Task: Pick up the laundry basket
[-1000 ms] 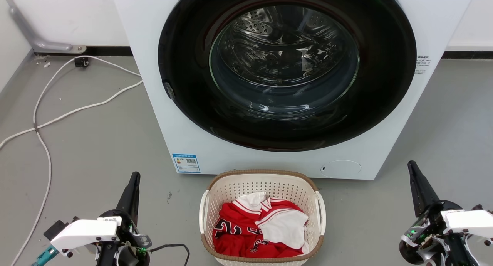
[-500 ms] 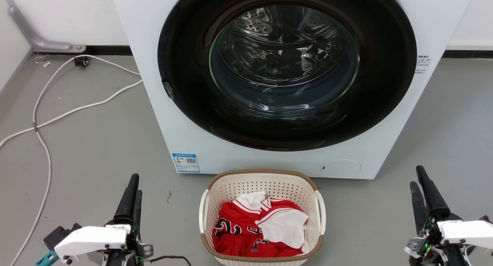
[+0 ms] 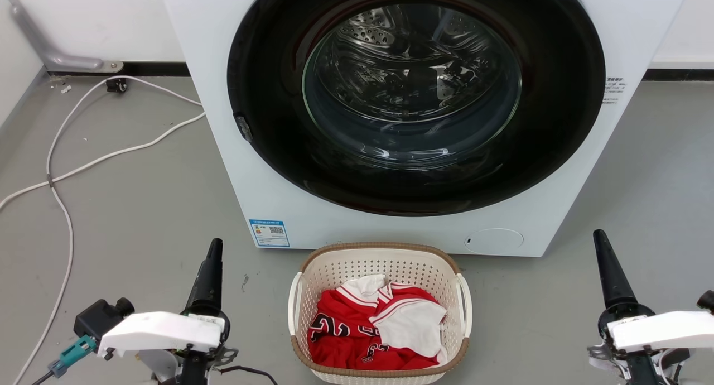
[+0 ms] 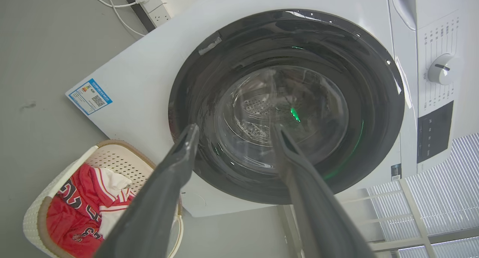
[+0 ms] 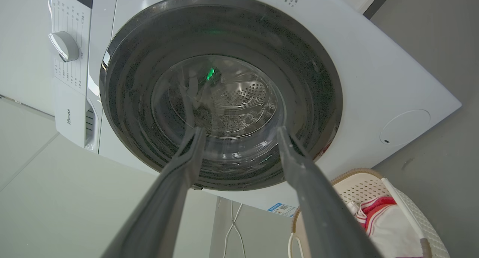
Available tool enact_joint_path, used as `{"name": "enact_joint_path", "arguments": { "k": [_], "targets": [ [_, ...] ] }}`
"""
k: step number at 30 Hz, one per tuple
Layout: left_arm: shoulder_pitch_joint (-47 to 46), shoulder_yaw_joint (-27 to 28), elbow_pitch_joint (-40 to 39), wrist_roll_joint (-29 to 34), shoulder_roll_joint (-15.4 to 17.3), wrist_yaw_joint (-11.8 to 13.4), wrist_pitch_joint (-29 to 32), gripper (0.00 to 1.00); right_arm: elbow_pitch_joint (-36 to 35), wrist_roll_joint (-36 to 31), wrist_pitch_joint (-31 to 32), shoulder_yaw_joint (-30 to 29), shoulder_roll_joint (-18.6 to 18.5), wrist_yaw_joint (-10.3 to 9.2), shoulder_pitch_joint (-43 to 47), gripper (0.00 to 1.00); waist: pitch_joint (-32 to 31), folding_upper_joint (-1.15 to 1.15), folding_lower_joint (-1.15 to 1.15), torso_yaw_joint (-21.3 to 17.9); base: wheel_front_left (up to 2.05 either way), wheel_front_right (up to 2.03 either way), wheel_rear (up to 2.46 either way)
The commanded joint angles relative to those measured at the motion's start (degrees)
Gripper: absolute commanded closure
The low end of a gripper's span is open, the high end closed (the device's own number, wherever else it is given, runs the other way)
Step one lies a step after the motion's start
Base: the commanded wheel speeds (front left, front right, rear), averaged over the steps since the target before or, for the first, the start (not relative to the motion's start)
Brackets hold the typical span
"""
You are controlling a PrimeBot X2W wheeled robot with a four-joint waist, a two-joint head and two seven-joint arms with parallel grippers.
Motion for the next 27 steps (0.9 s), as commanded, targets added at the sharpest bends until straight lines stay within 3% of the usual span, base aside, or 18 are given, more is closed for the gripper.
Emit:
{"name": "enact_joint_path", "arguments": {
  "k": [1, 12, 27],
  "targets": [
    [-1.02, -0.57, -1.53, 2.59, 0.17, 0.47, -0.67, 0.0, -1.76, -3.3, -0.66, 0.37, -0.1, 0.01, -0.44, 0.0, 0.04, 0.0, 0.0, 0.0, 0.0, 0.0, 0.0],
    [-0.66, -2.57, -3.42, 13.07, 0.18, 1.73, -3.06, 0.0, -3.55, -16.67, -3.03, 1.67, -0.08, 0.01, 0.89, 0.0, 0.28, 0.0, 0.0, -0.02, 0.0, 0.0, 0.0],
    [-0.01, -4.25, -5.18, 24.76, 0.19, 2.66, -5.92, 0.0, -5.62, -29.25, -5.93, 2.18, -0.05, 0.01, 2.03, 0.0, 0.71, 0.0, -0.01, 0.05, 0.0, 0.0, 0.0]
  ]
}}
